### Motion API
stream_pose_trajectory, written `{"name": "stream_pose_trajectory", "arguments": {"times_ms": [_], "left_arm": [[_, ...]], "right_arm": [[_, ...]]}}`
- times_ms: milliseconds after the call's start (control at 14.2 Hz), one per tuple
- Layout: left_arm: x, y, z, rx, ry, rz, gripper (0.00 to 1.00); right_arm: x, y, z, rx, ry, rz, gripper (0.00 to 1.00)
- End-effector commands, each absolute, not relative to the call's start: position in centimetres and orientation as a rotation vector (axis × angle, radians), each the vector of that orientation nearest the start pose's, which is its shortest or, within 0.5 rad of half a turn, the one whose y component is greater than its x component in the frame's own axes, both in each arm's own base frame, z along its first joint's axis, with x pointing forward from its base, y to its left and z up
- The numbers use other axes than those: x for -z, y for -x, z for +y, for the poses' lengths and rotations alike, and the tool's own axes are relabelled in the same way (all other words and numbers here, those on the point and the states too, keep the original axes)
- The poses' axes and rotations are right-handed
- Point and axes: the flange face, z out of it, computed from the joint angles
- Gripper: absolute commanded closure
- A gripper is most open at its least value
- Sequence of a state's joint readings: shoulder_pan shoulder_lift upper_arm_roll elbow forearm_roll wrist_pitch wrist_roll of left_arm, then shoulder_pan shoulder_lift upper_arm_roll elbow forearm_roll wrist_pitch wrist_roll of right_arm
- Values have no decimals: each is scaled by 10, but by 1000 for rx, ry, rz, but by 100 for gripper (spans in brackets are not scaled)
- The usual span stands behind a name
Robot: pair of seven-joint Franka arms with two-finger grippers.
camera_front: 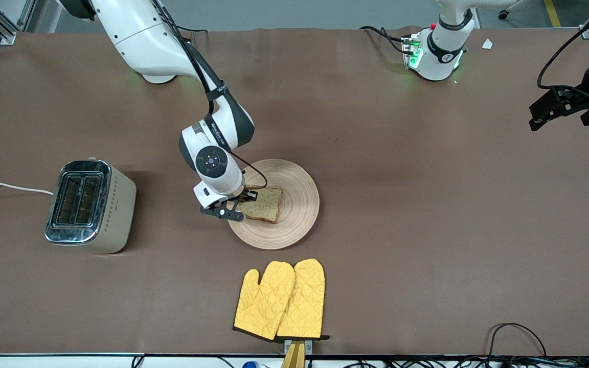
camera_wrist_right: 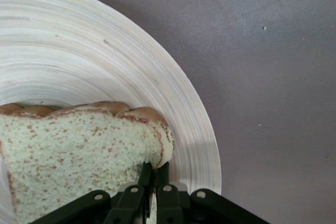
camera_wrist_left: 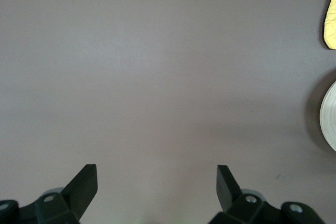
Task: Move plate and put bread in toaster
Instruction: 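Lift the bread slice with the right gripper over the toaster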
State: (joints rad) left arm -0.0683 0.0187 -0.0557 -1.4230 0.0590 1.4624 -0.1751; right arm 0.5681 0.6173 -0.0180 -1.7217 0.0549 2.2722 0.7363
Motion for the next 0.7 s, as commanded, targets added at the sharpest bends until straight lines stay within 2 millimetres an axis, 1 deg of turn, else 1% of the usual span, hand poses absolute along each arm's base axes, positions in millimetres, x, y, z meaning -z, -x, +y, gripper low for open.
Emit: {"name": "stream_pose_trajectory", "arguments": {"times_ms": [0, 70, 211, 281, 352, 422, 492, 563, 633], "left_arm": [[-676, -539, -64, 36, 3109, -57, 0], [-676, -539, -65, 33, 3125, -56, 0], [-676, -539, -66, 30, 3127, -54, 0], [-676, -539, -66, 33, 3123, -59, 0], [-675, -540, -66, 34, 3118, -65, 0], [-675, -540, -65, 34, 3118, -60, 0], [-675, -541, -65, 32, 3115, -63, 0], [-671, -543, -64, 23, 3113, -63, 0], [-670, -544, -62, 21, 3113, -68, 0]], "right_arm": [[-260, -579, 351, -141, 3158, 363, 100], [-275, -584, 351, -165, 3169, 374, 100], [-321, -599, 339, -150, 3180, 409, 100], [-343, -607, 330, -138, 3185, 423, 100], [-361, -614, 319, -131, 3216, 430, 100], [-381, -620, 310, -117, 3273, 397, 100], [-399, -623, 299, -125, 3357, 305, 100], [-411, -624, 288, -168, 3428, 193, 100], [-425, -628, 273, -200, 3477, 81, 100]]}}
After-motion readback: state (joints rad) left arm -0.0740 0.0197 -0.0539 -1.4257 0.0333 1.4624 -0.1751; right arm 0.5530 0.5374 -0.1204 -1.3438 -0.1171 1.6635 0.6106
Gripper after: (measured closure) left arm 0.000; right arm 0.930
